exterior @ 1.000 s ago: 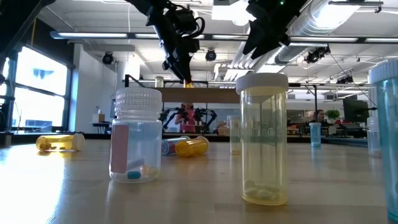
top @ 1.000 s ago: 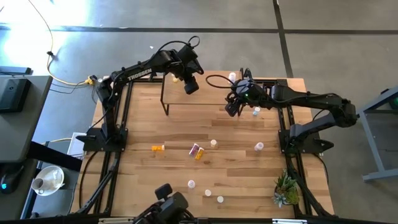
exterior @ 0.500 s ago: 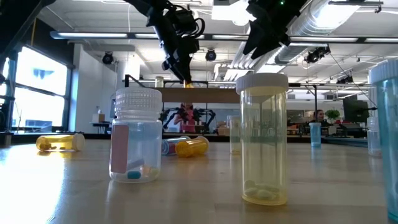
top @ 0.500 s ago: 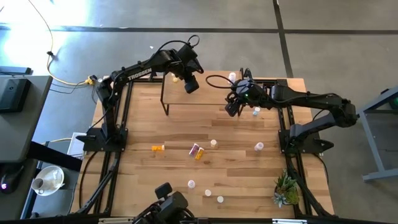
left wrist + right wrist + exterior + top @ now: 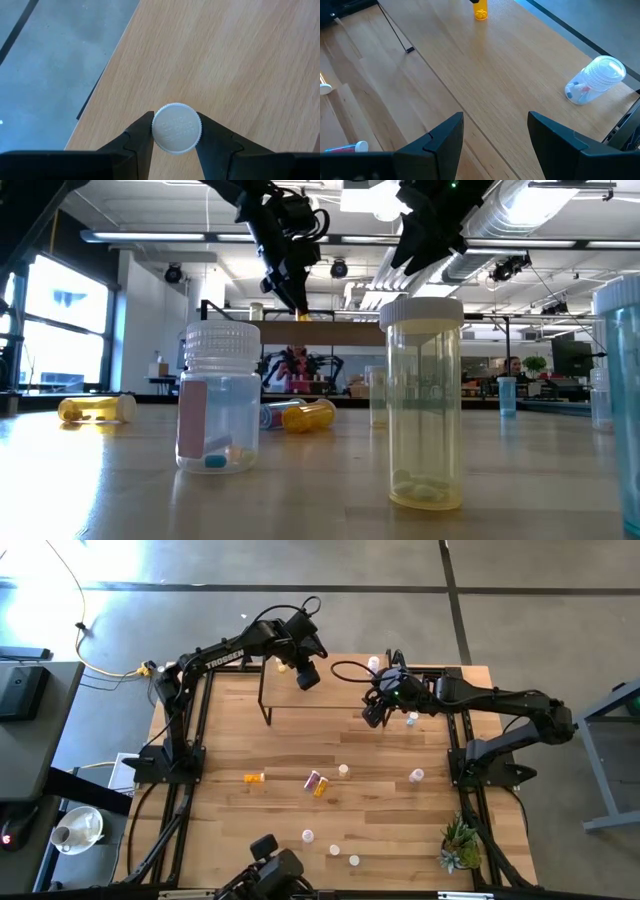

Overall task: Pick and place medicine bottles onto shelf by color
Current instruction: Put the bottom orange pill bottle on the shelf

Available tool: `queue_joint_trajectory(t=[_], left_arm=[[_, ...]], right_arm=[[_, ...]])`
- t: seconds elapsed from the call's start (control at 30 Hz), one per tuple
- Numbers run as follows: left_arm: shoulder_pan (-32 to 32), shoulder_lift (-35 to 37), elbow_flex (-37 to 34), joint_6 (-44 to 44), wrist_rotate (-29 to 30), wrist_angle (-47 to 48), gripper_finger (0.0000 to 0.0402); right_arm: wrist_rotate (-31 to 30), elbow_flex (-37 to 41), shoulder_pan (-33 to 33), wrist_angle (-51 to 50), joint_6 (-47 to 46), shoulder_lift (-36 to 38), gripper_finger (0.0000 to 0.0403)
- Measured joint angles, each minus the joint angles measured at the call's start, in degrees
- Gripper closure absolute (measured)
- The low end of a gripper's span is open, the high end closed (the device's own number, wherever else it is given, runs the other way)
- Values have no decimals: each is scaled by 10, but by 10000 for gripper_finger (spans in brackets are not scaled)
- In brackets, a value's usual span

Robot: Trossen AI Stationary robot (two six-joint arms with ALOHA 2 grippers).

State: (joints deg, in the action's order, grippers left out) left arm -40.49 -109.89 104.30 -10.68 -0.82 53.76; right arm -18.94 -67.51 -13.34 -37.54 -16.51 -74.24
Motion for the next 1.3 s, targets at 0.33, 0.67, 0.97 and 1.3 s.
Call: queue_joint_trajectory(t=[0.33, 0.67, 0.97, 1.3], left_arm=[[0, 0, 0, -9, 0, -13, 259], [1, 0, 0, -4, 22, -13, 234], [0, 0, 0, -3, 35, -13, 231], [0, 0, 0, -7, 31, -13, 231]], right_arm=[[0, 0, 0, 0, 0, 0, 192], [0, 0, 0, 0, 0, 0, 192], [0, 0, 0, -5, -15, 0, 192], [0, 0, 0, -9, -15, 0, 192]])
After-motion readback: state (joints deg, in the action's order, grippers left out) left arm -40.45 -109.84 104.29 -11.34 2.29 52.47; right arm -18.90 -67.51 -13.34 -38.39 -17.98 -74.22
